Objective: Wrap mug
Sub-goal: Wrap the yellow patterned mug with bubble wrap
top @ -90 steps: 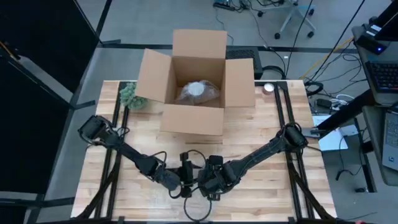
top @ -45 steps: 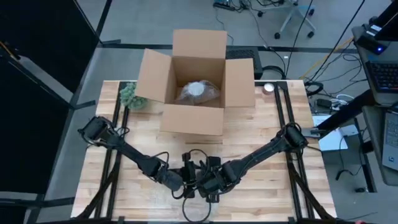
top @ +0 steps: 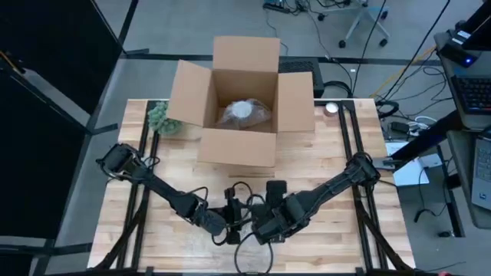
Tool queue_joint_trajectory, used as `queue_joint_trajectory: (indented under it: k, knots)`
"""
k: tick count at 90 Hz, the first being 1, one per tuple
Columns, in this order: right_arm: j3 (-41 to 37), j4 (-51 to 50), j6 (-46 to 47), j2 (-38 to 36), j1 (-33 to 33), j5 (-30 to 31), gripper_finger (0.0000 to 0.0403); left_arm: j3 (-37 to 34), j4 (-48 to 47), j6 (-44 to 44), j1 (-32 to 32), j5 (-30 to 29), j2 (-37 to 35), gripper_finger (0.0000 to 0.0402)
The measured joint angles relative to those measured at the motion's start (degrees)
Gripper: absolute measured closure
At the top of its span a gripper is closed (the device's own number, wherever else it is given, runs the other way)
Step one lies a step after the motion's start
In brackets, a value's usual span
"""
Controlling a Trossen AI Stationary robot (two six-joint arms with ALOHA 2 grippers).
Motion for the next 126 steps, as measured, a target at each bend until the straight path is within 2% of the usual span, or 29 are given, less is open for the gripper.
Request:
queue_joint_trajectory:
  k: [13, 28, 42, 50, 76, 89, 126]
  knots:
    - [-3.63, -1.96, 2.09, -0.12, -2.09, 6.10, 0.0222, -0.04, 0.24, 0.00, -0.03, 0.07, 0.06, 0.0228]
    - [-10.56, 0.64, 1.81, -0.08, -5.41, 7.51, 0.0222, -0.07, 0.30, -0.02, -0.14, 0.16, 0.06, 0.0228]
    - [-15.15, 5.91, 0.08, 0.01, -6.84, 4.30, 0.0222, -0.11, 0.32, 0.13, -0.26, 0.44, 0.06, 0.0228]
    - [-14.70, 8.34, -1.12, 0.03, -6.13, 1.38, 0.0222, -0.11, 0.30, 0.24, -0.31, 0.65, 0.08, 0.0228]
    - [-11.43, 11.06, -2.66, -0.03, -3.31, 1.00, 0.0222, -0.11, 0.30, 0.42, -0.28, 0.75, 0.08, 0.0228]
    - [-12.35, 16.61, -3.69, -0.03, -3.22, -3.11, 0.0222, -0.11, 0.30, 0.41, -0.26, 0.75, 0.10, 0.0228]
    - [-21.13, 26.07, -2.41, -0.29, -2.89, -2.67, 0.0222, -0.11, 0.16, 0.46, -0.22, 0.52, -0.24, 0.0228]
